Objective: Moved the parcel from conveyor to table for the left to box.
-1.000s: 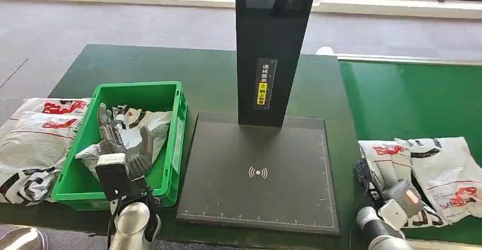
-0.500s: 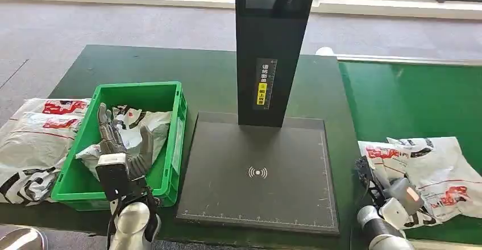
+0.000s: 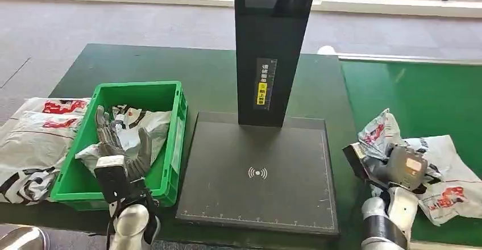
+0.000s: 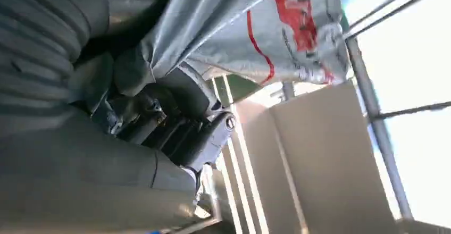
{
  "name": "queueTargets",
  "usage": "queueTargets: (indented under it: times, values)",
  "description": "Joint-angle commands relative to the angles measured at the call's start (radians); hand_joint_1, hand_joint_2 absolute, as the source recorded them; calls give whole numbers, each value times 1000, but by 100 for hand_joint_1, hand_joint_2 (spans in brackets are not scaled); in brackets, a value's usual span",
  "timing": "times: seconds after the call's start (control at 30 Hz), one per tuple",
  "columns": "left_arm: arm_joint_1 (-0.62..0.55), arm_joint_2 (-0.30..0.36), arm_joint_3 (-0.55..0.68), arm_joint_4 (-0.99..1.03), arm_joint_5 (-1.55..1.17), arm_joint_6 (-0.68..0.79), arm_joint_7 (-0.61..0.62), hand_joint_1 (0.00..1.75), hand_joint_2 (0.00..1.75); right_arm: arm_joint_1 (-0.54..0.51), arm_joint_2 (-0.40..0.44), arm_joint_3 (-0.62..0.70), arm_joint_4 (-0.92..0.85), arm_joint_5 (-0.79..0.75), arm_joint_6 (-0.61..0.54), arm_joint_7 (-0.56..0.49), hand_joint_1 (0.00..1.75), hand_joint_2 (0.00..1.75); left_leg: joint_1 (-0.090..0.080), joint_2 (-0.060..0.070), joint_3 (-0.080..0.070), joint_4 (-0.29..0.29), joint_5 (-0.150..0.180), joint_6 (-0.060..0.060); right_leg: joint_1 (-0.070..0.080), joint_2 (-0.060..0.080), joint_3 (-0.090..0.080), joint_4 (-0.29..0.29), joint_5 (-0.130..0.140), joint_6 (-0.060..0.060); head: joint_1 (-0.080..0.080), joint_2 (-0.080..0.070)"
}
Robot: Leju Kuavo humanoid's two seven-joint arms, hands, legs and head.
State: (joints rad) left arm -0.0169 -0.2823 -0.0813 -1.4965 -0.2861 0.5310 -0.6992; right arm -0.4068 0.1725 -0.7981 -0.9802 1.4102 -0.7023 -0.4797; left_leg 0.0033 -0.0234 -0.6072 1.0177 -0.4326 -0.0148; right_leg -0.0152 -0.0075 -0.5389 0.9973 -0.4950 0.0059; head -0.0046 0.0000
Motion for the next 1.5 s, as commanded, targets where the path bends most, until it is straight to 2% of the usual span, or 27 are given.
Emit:
queueTargets:
  times: [0.03, 0.27, 0.33, 0.37, 0.43, 0.53, 0.57, 0.63, 0.67, 0.83, 0.87, 1.07, 1.1, 1.13, 1.2, 1.4, 1.5]
  values:
    - [48, -29, -5, 26, 19, 32, 1, 0, 175, -33, 177, -183, -459, -139, 4, -218, 175, 175, -2, 6, 2, -1, -2, 0, -2, 5, 0, 0, -1, -1, 0, 0]
    - [59, -26, -8, 13, 25, 48, 1, 0, 175, -12, 177, -114, -509, -169, 4, -218, 175, 175, -1, 7, 4, -3, -3, -1, -1, 6, 3, -4, -2, -1, 0, 0]
    - [62, -24, -8, 10, 28, 52, 1, 0, 175, 18, 177, -35, -494, -240, 4, -218, 175, 175, -1, 6, 4, -3, -3, -1, -1, 5, 2, -3, -2, -1, 0, 0]
    - [80, -17, -21, -7, 35, 58, 1, 0, 175, 69, 177, 29, -508, -301, 4, -218, 175, 175, -1, 7, 5, -4, -3, -1, -1, 6, 3, -4, -1, -1, 0, 0]
    - [63, -16, -12, 8, 35, 56, 1, 0, 175, 59, 177, 83, -476, -322, 4, -218, 175, 175, -1, 8, 5, -4, -3, -1, -1, 8, 3, -4, -1, -1, 0, 0]
    - [61, -14, -4, 8, 34, 48, 1, 0, 175, 126, 177, 265, -441, -410, 4, -218, 175, 175, -1, 12, 5, -3, -4, -1, -1, 11, 2, -3, -1, -1, 0, 0]
    - [61, -15, -2, 8, 34, 46, 1, 0, 175, 133, 177, 285, -434, -422, 4, -218, 175, 175, -1, 13, 6, -4, -4, -1, 0, 12, 3, -4, -1, -2, 0, 0]
    - [58, -10, 0, 10, 38, 39, 1, 0, 175, 184, 153, 491, -362, -536, 4, -218, 175, 175, 0, 13, 5, -4, -4, -2, 0, 12, 2, -4, -1, -2, 0, 0]
    - [57, -9, 1, 10, 40, 37, 1, 0, 175, 199, 130, 545, -354, -578, 4, -218, 175, 175, 0, 14, 6, -5, -3, -2, 0, 13, 2, -4, 0, -2, 0, 0]
    - [56, -8, 2, 10, 40, 34, 1, 0, 175, 212, 121, 588, -352, -606, 4, -218, 175, 175, 1, 12, 7, -5, -3, -1, 1, 11, 4, -5, -1, -2, 0, 0]
    - [55, -9, 5, 10, 37, 27, 1, 0, 175, 236, 77, 679, -344, -676, 4, -218, 175, 175, 1, 11, 5, -4, -3, -1, 1, 10, 1, -3, -1, -1, -1, 0]
    - [51, -13, 6, 19, 29, 15, 1, 0, 175, 281, 71, 771, -330, -701, 6, -218, 175, 175, 1, 10, 5, -3, -4, -1, 1, 10, 2, -3, -2, -1, 0, 0]
    - [50, -14, 7, 19, 29, 16, 1, 0, 175, 283, 70, 772, -330, -703, 4, -218, 175, 175, 0, 13, 9, -7, -4, -1, 1, 12, 6, -8, -1, -2, 0, 0]
    - [50, -15, 7, 18, 29, 16, 1, 0, 175, 284, 68, 774, -326, -706, 4, -218, 175, 175, 1, 9, 4, -3, -3, -1, 1, 9, 1, -3, -2, -1, 0, 0]
    - [51, -15, 7, 17, 27, 13, 1, 0, 175, 283, 61, 782, -317, -718, 28, -218, 175, 175, 0, 10, 6, -5, -3, -2, 0, 9, 3, -5, -2, -2, 0, 0]
    - [51, -16, 10, 16, 24, 8, 1, 0, 175, 278, 60, 785, -299, -700, 62, -218, 175, 175, 0, 9, 4, -3, -3, -2, 0, 9, 1, -3, -2, -1, 0, 0]
    - [44, -22, 18, 18, 15, -7, 1, 0, 175, 272, 67, 792, -289, -631, 98, -197, 175, 175, 0, 10, 4, -3, -3, -1, 0, 9, 1, -3, -2, -2, 0, 0]
